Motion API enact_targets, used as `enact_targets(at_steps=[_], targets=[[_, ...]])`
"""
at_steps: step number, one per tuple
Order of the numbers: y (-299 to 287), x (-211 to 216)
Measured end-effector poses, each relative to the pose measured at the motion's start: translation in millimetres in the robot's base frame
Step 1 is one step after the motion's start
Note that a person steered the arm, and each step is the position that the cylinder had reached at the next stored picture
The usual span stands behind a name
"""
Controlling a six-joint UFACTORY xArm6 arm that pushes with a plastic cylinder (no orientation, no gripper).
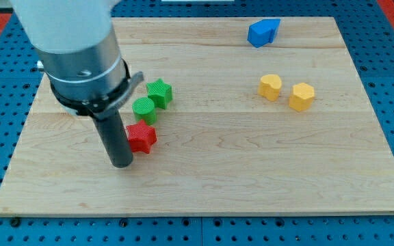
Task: Move the red star closer to red circle
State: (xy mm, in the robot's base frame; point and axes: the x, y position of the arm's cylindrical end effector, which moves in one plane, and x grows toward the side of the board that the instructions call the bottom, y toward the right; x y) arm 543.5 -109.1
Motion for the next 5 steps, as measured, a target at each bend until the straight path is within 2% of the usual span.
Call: enact_targets(at_steps=[1, 2, 3, 5], targets=[[44, 4], [46, -33], [-6, -63], [-64, -50]])
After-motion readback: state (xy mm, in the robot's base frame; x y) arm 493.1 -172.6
